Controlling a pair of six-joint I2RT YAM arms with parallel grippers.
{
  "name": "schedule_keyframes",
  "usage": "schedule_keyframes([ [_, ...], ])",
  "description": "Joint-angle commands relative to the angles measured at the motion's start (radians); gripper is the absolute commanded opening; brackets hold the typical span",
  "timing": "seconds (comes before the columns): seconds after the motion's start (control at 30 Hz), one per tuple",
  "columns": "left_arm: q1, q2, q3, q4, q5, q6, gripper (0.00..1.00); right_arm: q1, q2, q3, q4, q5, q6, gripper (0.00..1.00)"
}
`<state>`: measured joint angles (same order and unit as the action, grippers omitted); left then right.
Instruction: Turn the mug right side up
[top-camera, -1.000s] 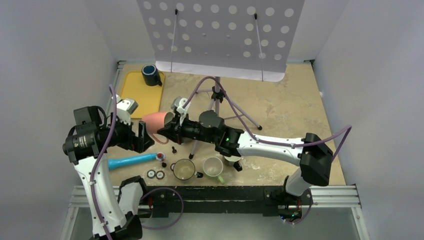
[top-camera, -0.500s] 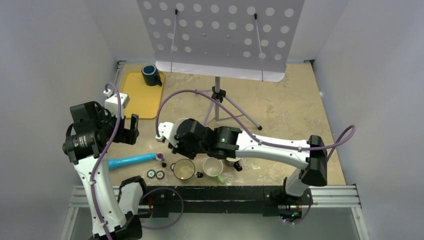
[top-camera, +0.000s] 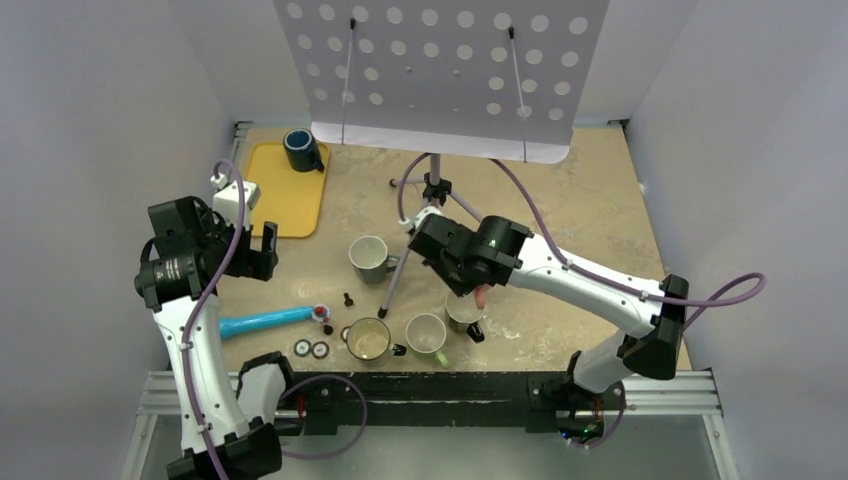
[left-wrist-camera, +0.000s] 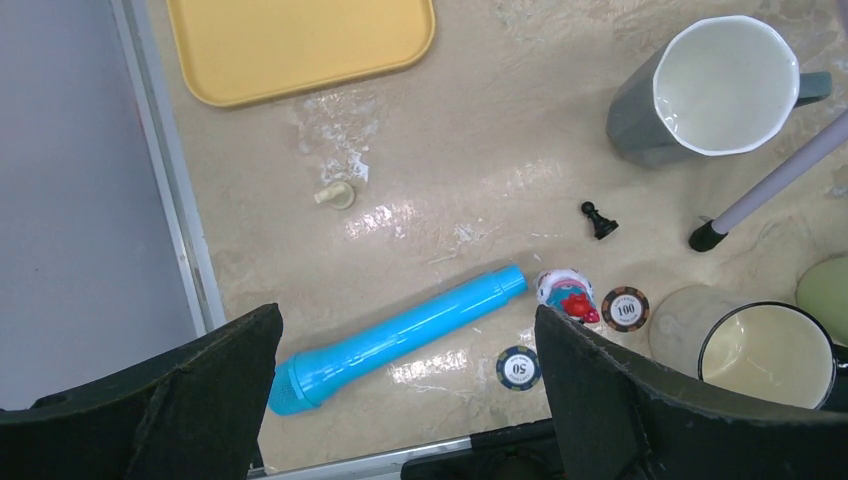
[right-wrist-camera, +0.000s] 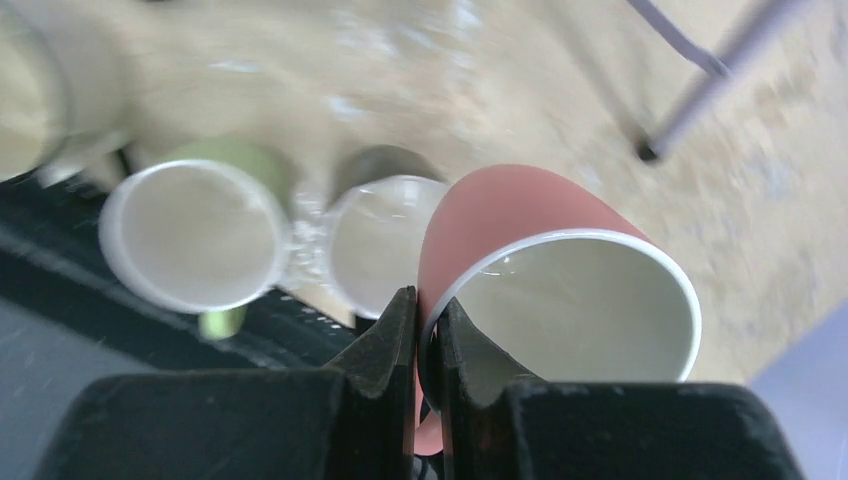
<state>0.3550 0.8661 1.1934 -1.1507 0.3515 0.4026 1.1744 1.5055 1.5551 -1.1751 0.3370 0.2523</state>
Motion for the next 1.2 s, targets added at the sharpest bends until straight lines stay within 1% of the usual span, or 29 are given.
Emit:
schedule_keyframes([
  [0.0, -0.003, 0.027, -0.022, 0.086, -0.004, -0.018, 1.0, -0.128, -0.036, -0.034, -0.122, 0.172, 0.146, 0.0],
  [0.13, -0.003, 0.044, -0.047, 0.117, 0.002, -0.023, 1.0, -0.246, -0.091, -0.124, -0.085, 0.186, 0.153, 0.0],
  [0.2, -0.004, 0.06, -0.079, 0.156, 0.006, -0.031, 1.0, -0.331, -0.115, -0.192, -0.012, 0.154, 0.121, 0.0],
  [0.3, -0.004, 0.129, -0.102, 0.211, -0.014, -0.062, 1.0, -0.483, -0.123, -0.296, 0.134, 0.051, 0.049, 0.0],
  [0.37, -0.009, 0.173, -0.126, 0.27, -0.034, -0.086, 1.0, -0.548, -0.098, -0.332, 0.173, 0.061, 0.048, 0.0],
  [0.4, -0.021, 0.195, -0.142, 0.313, -0.06, -0.101, 0.99, -0.571, -0.09, -0.347, 0.188, 0.054, 0.052, 0.0],
  [0.43, -0.032, 0.223, -0.15, 0.345, -0.091, -0.109, 0.99, -0.595, -0.089, -0.364, 0.227, 0.007, 0.043, 0.0],
  [0.5, -0.051, 0.282, -0.147, 0.373, -0.13, -0.113, 0.97, -0.627, -0.104, -0.409, 0.318, -0.135, 0.015, 0.0],
  [0.57, -0.063, 0.333, -0.131, 0.385, -0.14, -0.118, 0.96, -0.65, -0.123, -0.449, 0.378, -0.219, 0.009, 0.0],
  [0.63, -0.083, 0.367, -0.119, 0.398, -0.157, -0.122, 0.95, -0.675, -0.138, -0.488, 0.413, -0.267, 0.014, 0.0],
  [0.73, -0.118, 0.411, -0.097, 0.418, -0.177, -0.134, 0.95, -0.697, -0.14, -0.518, 0.422, -0.278, 0.014, 0.0],
  [0.77, -0.123, 0.427, -0.092, 0.434, -0.17, -0.142, 0.95, -0.7, -0.136, -0.522, 0.422, -0.284, 0.011, 0.03],
  [0.83, -0.131, 0.457, -0.092, 0.492, -0.156, -0.166, 0.95, -0.7, -0.129, -0.528, 0.424, -0.303, 0.005, 0.25],
  [0.9, -0.132, 0.502, -0.094, 0.552, -0.153, -0.199, 0.95, -0.7, -0.136, -0.522, 0.411, -0.299, 0.003, 0.42],
  [0.97, -0.139, 0.554, -0.067, 0.581, -0.161, -0.249, 0.95, -0.701, -0.165, -0.51, 0.39, -0.246, 0.001, 0.57],
  [1.07, -0.197, 0.628, -0.008, 0.645, -0.233, -0.291, 0.94, -0.701, -0.231, -0.497, 0.381, -0.197, 0.007, 0.8],
  [1.1, -0.227, 0.655, 0.014, 0.668, -0.259, -0.307, 0.94, -0.7, -0.253, -0.497, 0.386, -0.187, 0.008, 0.85],
  [1.17, -0.259, 0.716, 0.083, 0.696, -0.285, -0.353, 0.94, -0.7, -0.297, -0.504, 0.407, -0.16, 0.014, 0.88],
])
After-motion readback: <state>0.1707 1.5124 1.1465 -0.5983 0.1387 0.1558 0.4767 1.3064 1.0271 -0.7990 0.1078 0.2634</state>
